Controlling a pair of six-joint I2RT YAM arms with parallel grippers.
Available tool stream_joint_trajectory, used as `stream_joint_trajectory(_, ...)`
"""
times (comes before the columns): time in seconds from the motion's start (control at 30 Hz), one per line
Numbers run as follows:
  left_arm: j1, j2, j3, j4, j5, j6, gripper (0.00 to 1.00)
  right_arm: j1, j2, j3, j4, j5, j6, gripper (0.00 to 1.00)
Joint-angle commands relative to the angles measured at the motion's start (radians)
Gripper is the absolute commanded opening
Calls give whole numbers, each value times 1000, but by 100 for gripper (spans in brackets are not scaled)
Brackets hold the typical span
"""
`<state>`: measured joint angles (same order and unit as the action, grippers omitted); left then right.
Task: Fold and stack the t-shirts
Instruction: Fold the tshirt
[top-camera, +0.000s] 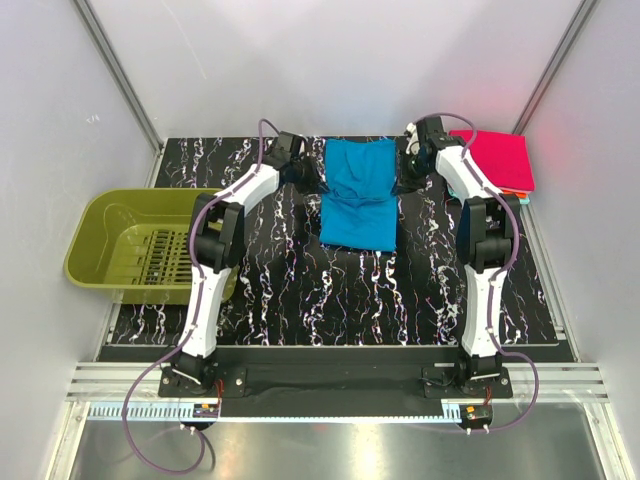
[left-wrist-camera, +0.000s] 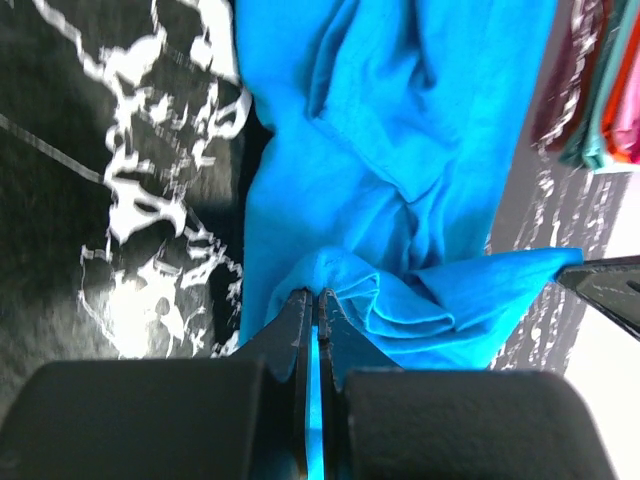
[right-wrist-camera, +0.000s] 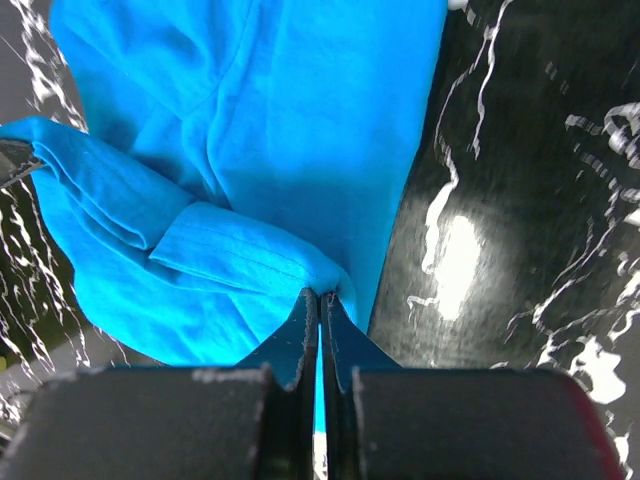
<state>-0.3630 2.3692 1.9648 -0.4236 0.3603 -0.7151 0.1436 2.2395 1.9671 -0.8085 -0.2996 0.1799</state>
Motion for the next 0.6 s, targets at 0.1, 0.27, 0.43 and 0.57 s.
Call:
stream_joint_trajectory(0.1, 12, 41, 94, 114, 80, 5, 0, -22, 54, 105, 19, -45, -17, 2)
stream_joint_trajectory(0.27, 21, 58, 105, 144, 78, -3, 0, -35, 92, 167, 17, -61, -8, 4)
stream_joint_trajectory(0.43, 29, 100, 161, 194, 88, 9, 12, -44, 166, 284, 22, -61, 7, 10)
stream_joint_trajectory(0.57, 45, 78, 160, 194, 68, -6, 29, -59, 278, 479, -12, -110, 62, 23)
